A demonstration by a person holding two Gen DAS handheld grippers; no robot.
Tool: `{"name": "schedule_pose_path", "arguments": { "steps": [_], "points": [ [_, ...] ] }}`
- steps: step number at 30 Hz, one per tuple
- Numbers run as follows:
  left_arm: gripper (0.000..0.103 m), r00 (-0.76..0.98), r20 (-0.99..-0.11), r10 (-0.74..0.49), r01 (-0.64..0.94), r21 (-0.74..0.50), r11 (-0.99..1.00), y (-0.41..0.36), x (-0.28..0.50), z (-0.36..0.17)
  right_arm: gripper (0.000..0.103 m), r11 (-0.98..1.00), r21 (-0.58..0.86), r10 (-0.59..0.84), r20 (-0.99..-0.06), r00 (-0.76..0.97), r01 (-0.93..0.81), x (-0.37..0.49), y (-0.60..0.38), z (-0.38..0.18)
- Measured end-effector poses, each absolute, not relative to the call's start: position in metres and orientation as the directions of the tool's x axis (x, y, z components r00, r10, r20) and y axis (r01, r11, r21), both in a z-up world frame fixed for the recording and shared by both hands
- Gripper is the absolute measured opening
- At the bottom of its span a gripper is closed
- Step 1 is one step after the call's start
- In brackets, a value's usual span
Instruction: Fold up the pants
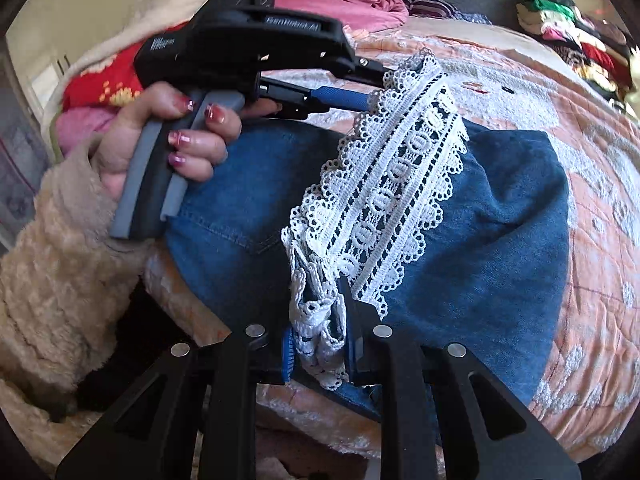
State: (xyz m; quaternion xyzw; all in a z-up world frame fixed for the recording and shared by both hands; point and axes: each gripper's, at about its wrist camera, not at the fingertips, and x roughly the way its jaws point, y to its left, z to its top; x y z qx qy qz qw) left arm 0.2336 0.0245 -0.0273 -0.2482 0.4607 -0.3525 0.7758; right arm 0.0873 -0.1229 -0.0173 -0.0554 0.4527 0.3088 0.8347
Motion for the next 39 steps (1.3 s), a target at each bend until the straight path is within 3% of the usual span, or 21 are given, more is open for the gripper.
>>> {"name": "schedule_pose_path", "arguments": {
  "steps": [3,7,10,14,15,16,17,21,24,29,33,36,39],
  "points": [
    [0.046,0.312,-0.499,-0.808,0.286,-0.762,0.581,0.030,0.232,-0.029,0.018,0.800,0.114,0.426,-0.799,0.424,-0.589,0.082,-0.112,-0.018],
    [0.056,0.312,-0.454,-0.835,0.279,-0.796,0.537,0.030,0.228,-0.023,0.018,0.790,0.081,0.413,-0.803,0.430,-0.607,0.076,-0.103,-0.019],
    [0.063,0.300,-0.473,-0.828,0.301,-0.777,0.553,0.021,0.225,-0.018,0.020,0.781,0.071,0.413,-0.805,0.426,-0.621,0.071,-0.100,-0.022],
    [0.058,0.303,-0.640,-0.706,0.298,-0.640,0.708,-0.004,0.229,-0.026,0.024,0.771,0.059,0.414,-0.802,0.430,-0.634,0.069,-0.100,-0.024],
    [0.031,0.303,-0.667,-0.681,0.301,-0.611,0.732,-0.010,0.229,-0.028,0.025,0.771,0.061,0.418,-0.800,0.431,-0.634,0.068,-0.101,-0.024],
    [0.015,0.293,-0.691,-0.660,0.312,-0.584,0.750,-0.016,0.229,-0.031,0.028,0.770,0.064,0.422,-0.798,0.431,-0.635,0.067,-0.101,-0.024],
    [0.011,0.291,-0.706,-0.646,0.322,-0.564,0.761,-0.021,0.228,-0.032,0.030,0.768,0.075,0.429,-0.798,0.424,-0.636,0.066,-0.102,-0.025],
    [0.011,0.341,-0.667,-0.663,0.348,-0.565,0.748,-0.017,0.219,-0.017,0.040,0.745,0.097,0.464,-0.785,0.410,-0.660,0.057,-0.103,-0.022],
    [0.014,0.382,-0.733,-0.563,0.341,-0.454,0.823,-0.020,0.221,-0.022,0.043,0.728,0.161,0.517,-0.767,0.380,-0.667,0.052,-0.111,-0.018],
    [0.020,0.378,-0.732,-0.566,0.317,-0.472,0.823,-0.017,0.227,-0.038,0.048,0.746,0.261,0.570,-0.727,0.383,-0.613,0.048,-0.149,-0.003],
    [0.035,0.409,-0.728,-0.550,0.308,-0.457,0.834,-0.013,0.223,-0.032,0.048,0.802,0.268,0.537,-0.714,0.449,-0.534,0.050,-0.187,0.008],
    [0.035,0.441,-0.707,-0.553,0.289,-0.472,0.833,-0.007,0.215,-0.019,0.048,0.840,0.257,0.495,-0.722,0.483,-0.477,0.052,-0.213,0.006],
    [0.035,0.495,-0.715,-0.494,0.302,-0.392,0.869,-0.010,0.199,-0.002,0.048,0.864,0.245,0.462,-0.734,0.498,-0.440,0.056,-0.225,0.003]
  ]
}}
